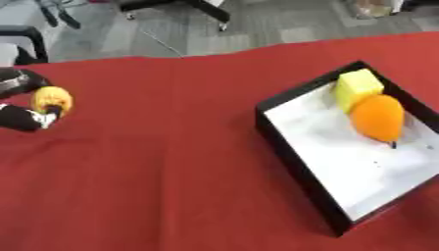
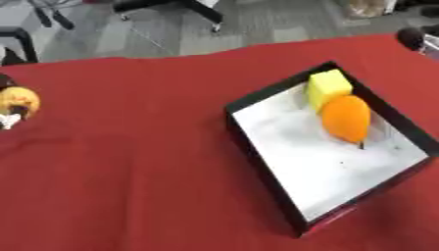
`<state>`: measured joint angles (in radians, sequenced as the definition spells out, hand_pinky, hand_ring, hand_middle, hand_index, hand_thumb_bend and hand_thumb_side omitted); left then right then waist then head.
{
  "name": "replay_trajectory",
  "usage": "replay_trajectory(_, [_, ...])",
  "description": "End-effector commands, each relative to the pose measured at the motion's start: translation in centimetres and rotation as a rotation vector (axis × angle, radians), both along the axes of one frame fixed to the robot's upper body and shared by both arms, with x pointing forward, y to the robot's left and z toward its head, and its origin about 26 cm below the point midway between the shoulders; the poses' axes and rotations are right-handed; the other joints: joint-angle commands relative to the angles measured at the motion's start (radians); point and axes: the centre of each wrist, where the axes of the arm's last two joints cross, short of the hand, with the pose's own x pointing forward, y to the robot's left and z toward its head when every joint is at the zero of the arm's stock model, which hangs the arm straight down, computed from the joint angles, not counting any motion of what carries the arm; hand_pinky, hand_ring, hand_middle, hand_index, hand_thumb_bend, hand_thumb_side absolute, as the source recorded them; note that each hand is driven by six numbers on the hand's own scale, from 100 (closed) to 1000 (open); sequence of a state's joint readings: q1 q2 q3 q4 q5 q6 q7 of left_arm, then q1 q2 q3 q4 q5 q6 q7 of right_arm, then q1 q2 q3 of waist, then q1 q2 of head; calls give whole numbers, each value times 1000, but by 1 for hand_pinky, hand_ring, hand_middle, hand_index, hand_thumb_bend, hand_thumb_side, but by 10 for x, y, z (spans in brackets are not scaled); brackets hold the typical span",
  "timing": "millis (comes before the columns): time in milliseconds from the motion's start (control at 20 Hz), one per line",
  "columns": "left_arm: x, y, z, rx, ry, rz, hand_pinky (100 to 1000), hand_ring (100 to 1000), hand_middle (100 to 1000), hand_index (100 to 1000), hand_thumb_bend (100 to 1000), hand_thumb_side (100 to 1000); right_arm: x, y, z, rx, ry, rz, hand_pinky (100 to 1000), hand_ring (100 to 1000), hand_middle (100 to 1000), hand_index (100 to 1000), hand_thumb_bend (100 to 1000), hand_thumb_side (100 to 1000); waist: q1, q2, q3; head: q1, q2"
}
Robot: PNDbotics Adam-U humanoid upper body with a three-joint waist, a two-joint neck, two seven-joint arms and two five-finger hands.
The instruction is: Pick up the objects with one hand, pass them to the other hand, and then place them into the box on the other side of the table.
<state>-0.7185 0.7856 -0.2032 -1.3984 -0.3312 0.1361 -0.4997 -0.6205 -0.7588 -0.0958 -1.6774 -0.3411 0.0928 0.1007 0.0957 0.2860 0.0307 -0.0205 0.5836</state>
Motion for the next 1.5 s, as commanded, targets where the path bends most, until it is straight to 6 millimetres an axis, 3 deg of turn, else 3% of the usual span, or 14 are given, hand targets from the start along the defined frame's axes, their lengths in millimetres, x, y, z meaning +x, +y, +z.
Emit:
replay_trajectory(50, [-1, -10, 8, -57, -36, -68, 916, 795, 683, 720, 100, 259, -3, 10, 19, -51, -45, 36, 848, 907, 888, 844, 610, 235, -21, -42, 1, -10, -2])
replay_trajectory(400, [9, -36, -11, -117, -37, -187, 920, 785, 670, 722, 100, 272, 12, 38, 20, -132, -36, 103, 848, 914, 900, 852, 618, 247, -36, -50, 2, -37, -6])
replay_trajectory(1000, [10, -75, -47, -278, -93, -280, 918, 760, 647, 727, 100, 328, 32, 95, 9, -232, -3, 193, 847, 912, 899, 849, 612, 232, -50, -52, 9, -204, 18])
replay_trajectory(1500, [-6, -106, -60, -396, -144, -376, 936, 740, 627, 725, 100, 380, 45, 131, -7, -312, 39, 253, 846, 908, 897, 845, 612, 235, -51, -42, 25, -286, 12])
